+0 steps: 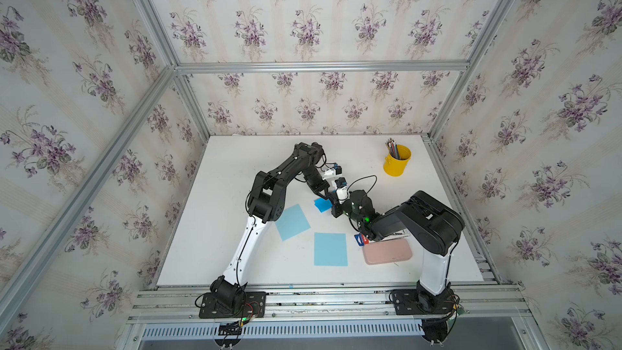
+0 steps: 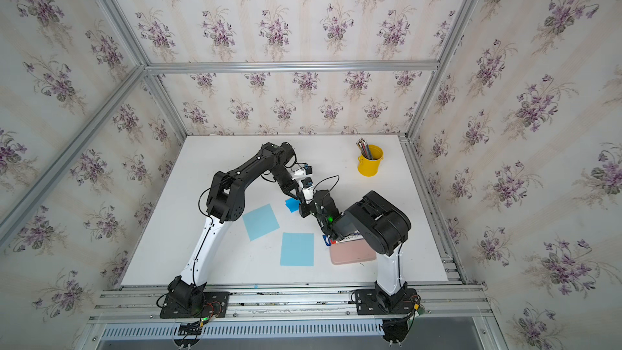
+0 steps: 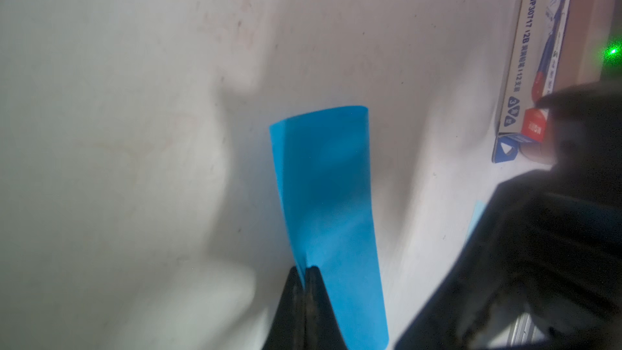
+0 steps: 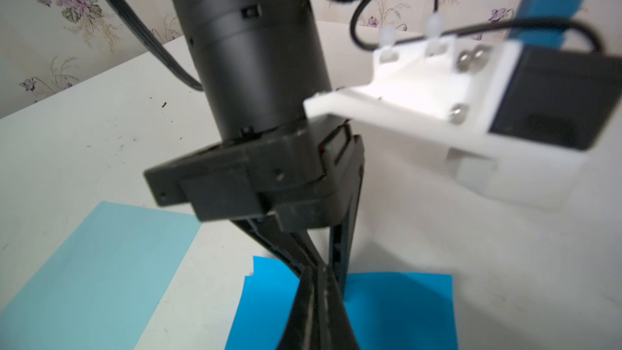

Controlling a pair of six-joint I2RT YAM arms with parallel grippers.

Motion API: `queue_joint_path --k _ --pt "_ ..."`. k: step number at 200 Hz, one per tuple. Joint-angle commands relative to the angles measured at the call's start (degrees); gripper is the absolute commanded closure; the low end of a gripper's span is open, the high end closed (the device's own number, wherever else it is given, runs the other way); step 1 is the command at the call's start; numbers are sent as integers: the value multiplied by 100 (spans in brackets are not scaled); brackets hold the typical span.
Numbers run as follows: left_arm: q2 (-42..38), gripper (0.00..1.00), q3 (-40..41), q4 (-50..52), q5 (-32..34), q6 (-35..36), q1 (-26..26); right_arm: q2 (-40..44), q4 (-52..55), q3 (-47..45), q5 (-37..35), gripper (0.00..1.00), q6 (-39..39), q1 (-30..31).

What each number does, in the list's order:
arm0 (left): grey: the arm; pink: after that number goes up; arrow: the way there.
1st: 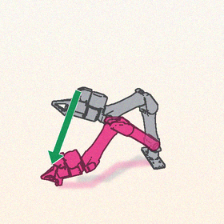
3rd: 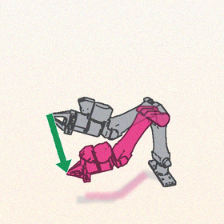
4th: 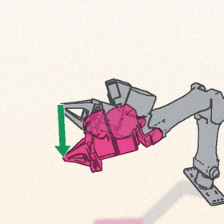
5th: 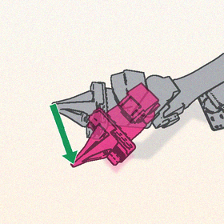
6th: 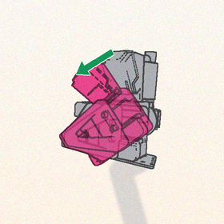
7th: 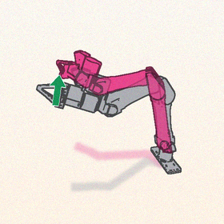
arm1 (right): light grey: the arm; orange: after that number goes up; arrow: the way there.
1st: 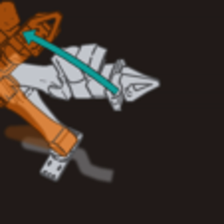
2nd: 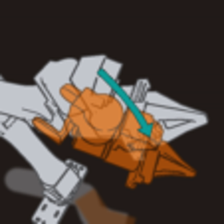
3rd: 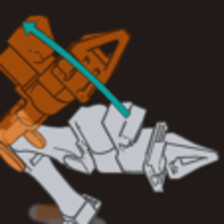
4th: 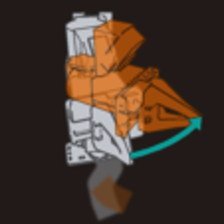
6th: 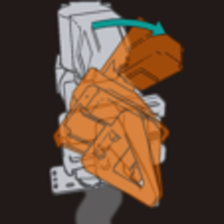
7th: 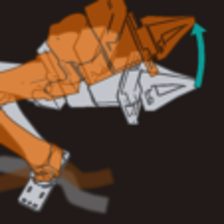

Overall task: Fold the square paper along the opposite sides
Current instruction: Smooth out the paper at the center of the board.

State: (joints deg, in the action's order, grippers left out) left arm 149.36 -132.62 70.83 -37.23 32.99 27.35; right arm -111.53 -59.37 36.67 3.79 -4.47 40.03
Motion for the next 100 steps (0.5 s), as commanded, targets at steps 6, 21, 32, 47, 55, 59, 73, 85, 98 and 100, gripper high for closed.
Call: queue_joint_path --k 6,21,32,47,55,59,73,85,98,100 --pt "32 100 -36 -25 53 81 -2 -282 -292 65 23 100 -60 75" --pt "45 100 -37 -25 58 83 -2 -397 -298 64 10 100 -93 108" --pt "41 100 -41 -20 58 72 -2 -463 -304 39 -25 100 -130 119" --pt "49 100 -37 -25 71 62 -2 -543 -310 -16 -80 100 -188 127" --pt "49 100 -37 -16 80 57 -2 -576 -322 -59 -97 100 -214 123" --pt "49 100 -38 -16 84 48 -2 -588 -317 -69 -98 100 -227 127" --pt "57 100 -36 -16 110 31 -2 -624 -275 -98 -98 100 -247 133" --pt "57 100 -56 -16 139 20 -2 -634 -282 -145 -100 100 -247 152" --pt "58 100 -40 -16 176 4 -2 -616 -289 -201 -114 100 -239 192" --pt "58 100 -39 -16 184 -4 -2 -609 -293 -209 -115 100 -239 201"
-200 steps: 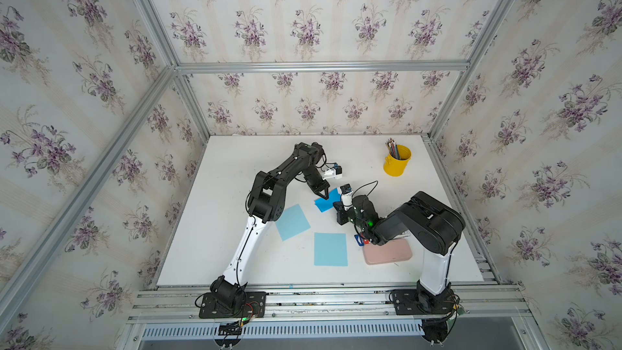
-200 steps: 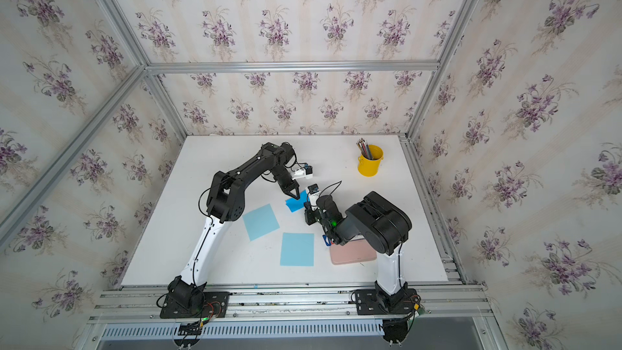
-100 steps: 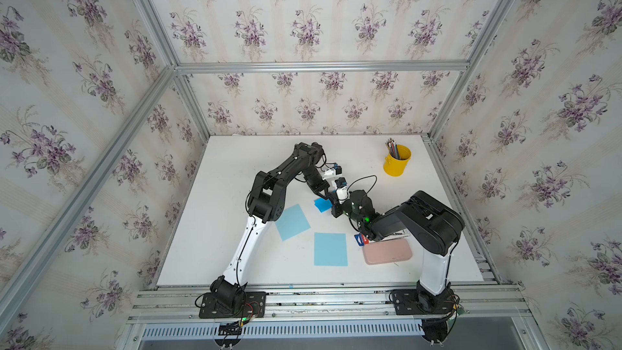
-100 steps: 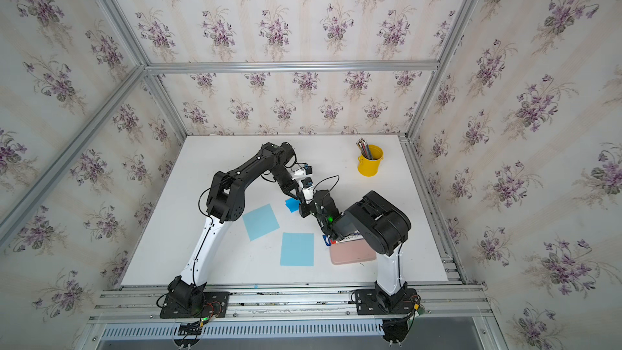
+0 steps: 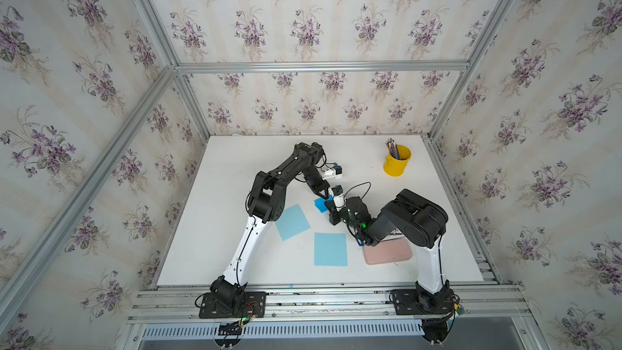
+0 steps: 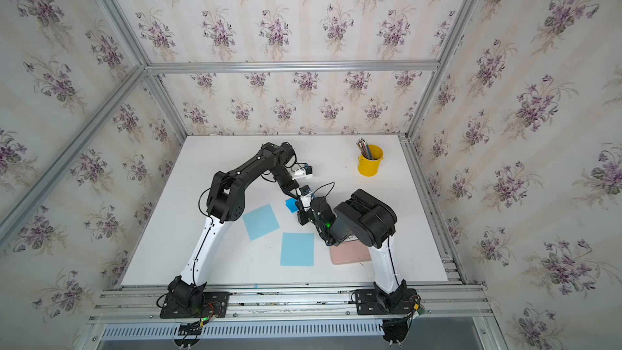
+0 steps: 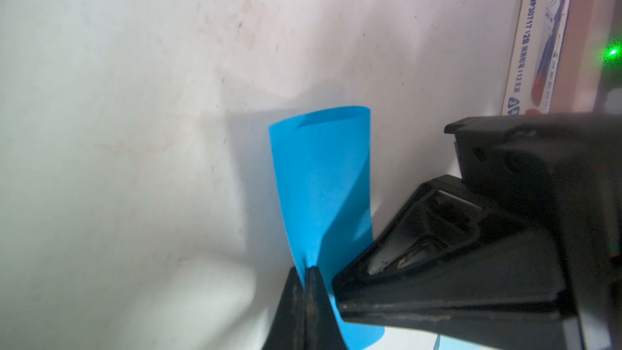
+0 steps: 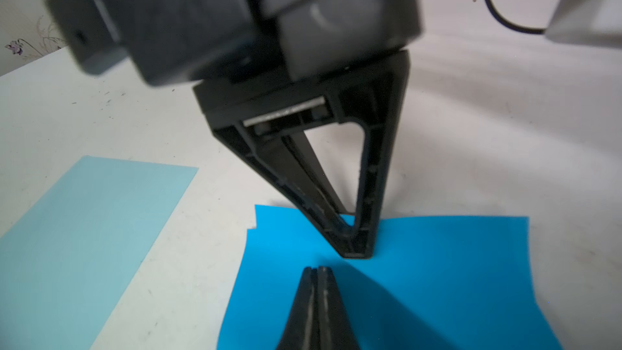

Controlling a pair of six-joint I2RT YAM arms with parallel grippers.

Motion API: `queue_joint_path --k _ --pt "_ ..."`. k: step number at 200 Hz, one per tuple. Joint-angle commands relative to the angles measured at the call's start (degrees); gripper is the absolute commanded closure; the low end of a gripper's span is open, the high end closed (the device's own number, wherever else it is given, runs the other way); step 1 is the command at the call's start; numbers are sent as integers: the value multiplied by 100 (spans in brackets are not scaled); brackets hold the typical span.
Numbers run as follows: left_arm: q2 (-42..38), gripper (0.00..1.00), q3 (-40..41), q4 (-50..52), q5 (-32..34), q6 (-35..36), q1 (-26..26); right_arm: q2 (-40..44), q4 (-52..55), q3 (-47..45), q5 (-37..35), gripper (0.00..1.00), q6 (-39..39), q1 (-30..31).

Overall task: Fold the square paper along the opposite sides
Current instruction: Smooth out the paper at the center of the board.

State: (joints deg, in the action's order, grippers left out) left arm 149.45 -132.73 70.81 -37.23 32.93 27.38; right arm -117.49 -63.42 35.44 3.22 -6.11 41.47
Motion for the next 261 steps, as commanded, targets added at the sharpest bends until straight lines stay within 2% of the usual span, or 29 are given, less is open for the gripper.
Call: queue_joint_path --k 1,49,167,201,231,261 --pt "49 100 -31 -19 187 3 -4 -12 115 -93 -59 100 -70 55" --pt "58 100 -26 -83 318 -97 -4 67 106 -246 -15 100 19 226" --pt "120 100 -132 -13 322 -102 -6 33 684 39 77 100 164 592" --pt "94 100 -97 -3 341 -76 -4 754 727 -35 28 100 105 590" --pt "93 100 -98 -5 351 -76 5 1498 652 -241 -285 100 48 184" --pt "61 100 -40 -10 362 -75 20 1664 14 -677 147 100 -677 -607"
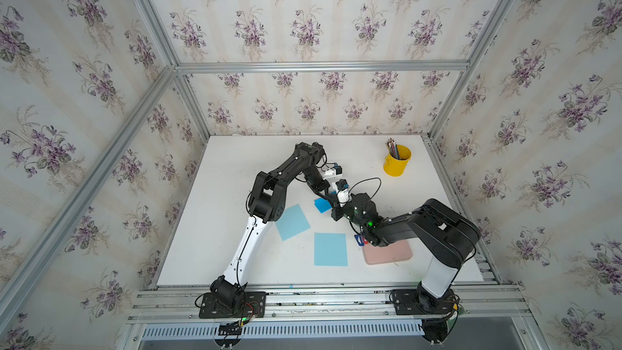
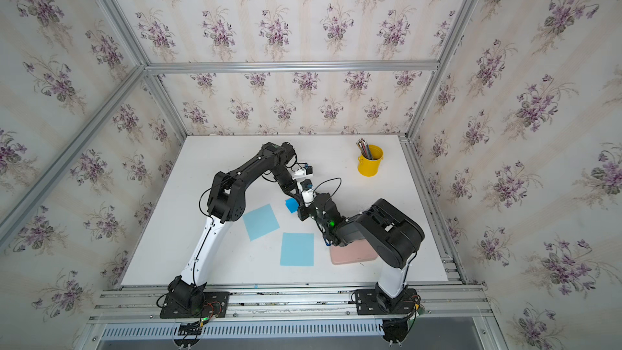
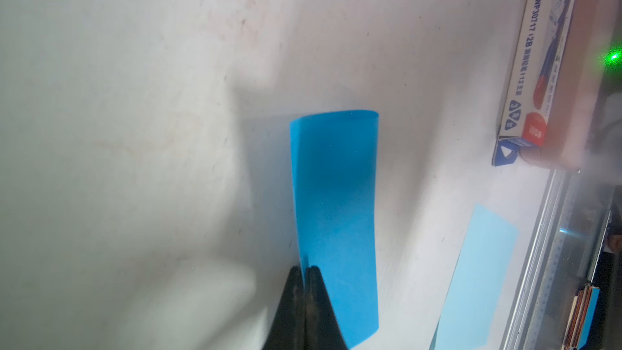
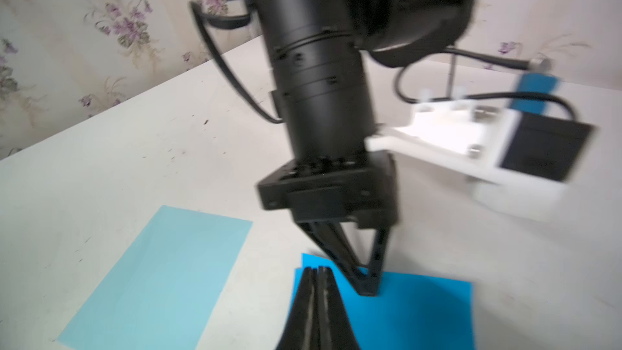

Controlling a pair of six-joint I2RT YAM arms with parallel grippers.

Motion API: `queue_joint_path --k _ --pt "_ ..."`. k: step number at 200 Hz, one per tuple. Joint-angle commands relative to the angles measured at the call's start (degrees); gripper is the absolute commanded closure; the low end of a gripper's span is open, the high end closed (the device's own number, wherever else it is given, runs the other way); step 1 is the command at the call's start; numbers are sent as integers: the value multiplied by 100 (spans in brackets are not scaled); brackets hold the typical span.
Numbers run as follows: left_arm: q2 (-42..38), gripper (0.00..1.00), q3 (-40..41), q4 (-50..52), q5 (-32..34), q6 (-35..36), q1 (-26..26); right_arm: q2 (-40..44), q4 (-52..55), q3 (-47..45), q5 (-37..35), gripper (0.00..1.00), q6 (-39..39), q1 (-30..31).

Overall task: Fold the square paper along the opposite sides
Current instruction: Smooth out the paper at the center of the board.

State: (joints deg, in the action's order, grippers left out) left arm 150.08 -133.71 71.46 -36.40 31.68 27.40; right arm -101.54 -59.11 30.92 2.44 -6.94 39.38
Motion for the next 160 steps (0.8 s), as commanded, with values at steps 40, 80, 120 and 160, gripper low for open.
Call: queue_joint_path --k 40,80,120,160 --pt "-40 100 155 -84 428 211 181 -208 -1455 -640 645 100 -589 -480" --pt "-141 100 265 -80 535 261 240 -744 -1536 -433 584 100 -989 -403" --pt "-175 100 271 -80 599 240 240 -1058 -1131 -184 38 100 -1333 -332" --pt "-119 100 249 -45 704 286 240 -1340 -933 -143 -322 100 -1646 -327"
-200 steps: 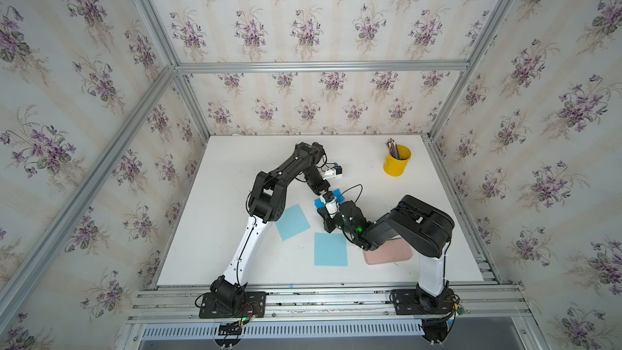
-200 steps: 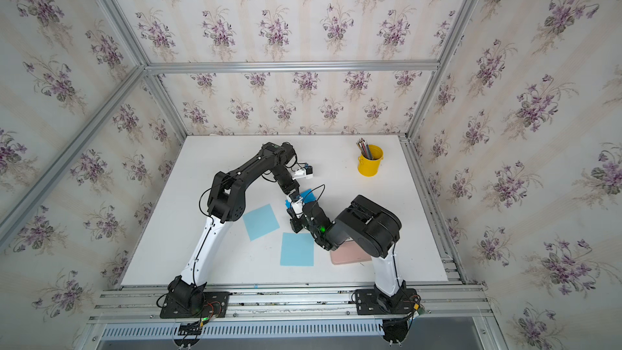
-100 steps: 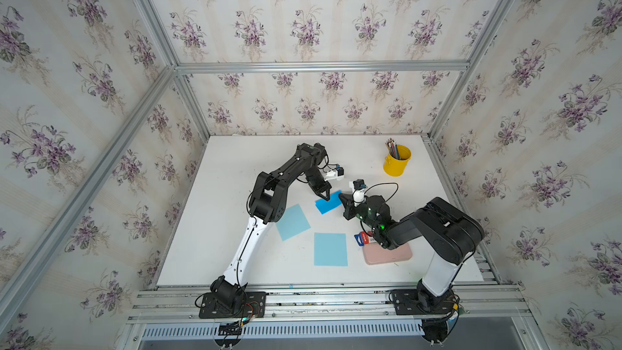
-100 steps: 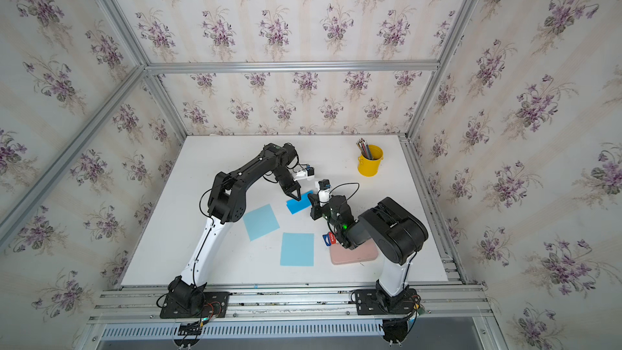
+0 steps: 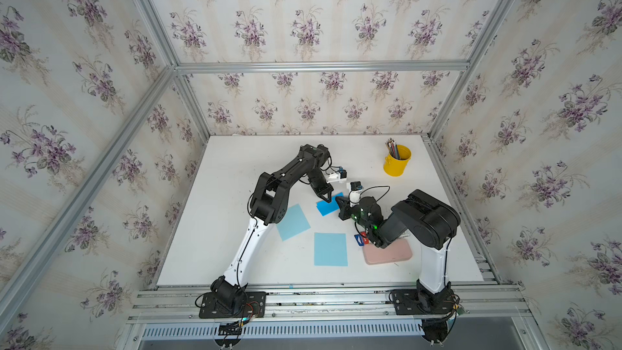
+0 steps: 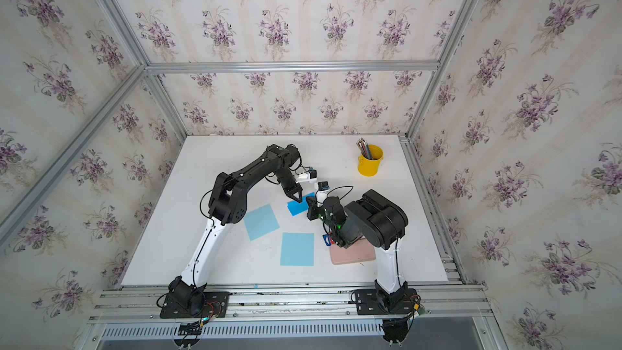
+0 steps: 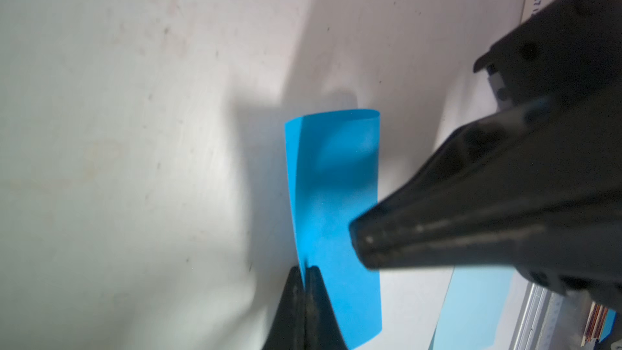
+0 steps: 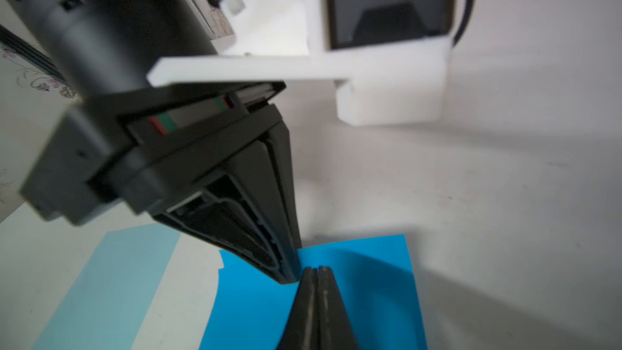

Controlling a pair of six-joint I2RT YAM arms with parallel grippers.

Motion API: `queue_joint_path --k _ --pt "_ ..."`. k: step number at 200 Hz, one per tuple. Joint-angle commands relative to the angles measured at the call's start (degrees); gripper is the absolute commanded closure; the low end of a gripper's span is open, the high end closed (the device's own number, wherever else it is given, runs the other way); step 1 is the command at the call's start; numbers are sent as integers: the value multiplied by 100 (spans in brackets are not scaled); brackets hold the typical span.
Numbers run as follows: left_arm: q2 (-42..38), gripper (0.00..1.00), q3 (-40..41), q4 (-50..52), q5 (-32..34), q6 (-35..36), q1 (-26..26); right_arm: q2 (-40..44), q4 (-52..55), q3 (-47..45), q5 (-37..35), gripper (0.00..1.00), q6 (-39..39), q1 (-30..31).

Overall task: Fold the square paper along the opposite sides
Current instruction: Smooth out the paper at the center of the board.

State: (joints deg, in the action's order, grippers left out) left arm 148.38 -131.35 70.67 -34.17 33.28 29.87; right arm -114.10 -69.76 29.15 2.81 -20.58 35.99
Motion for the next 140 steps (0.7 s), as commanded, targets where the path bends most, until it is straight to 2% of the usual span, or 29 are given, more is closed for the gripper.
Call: queue_joint_path --k 1,71,140 --pt "51 100 8 39 481 122 -7 -85 139 36 -364 100 -281 8" --pt "69 100 4 52 560 164 -8 -30 852 170 -880 100 -511 -28" --pt "137 100 -125 130 589 170 -60 219 1386 144 -1074 100 -685 -238"
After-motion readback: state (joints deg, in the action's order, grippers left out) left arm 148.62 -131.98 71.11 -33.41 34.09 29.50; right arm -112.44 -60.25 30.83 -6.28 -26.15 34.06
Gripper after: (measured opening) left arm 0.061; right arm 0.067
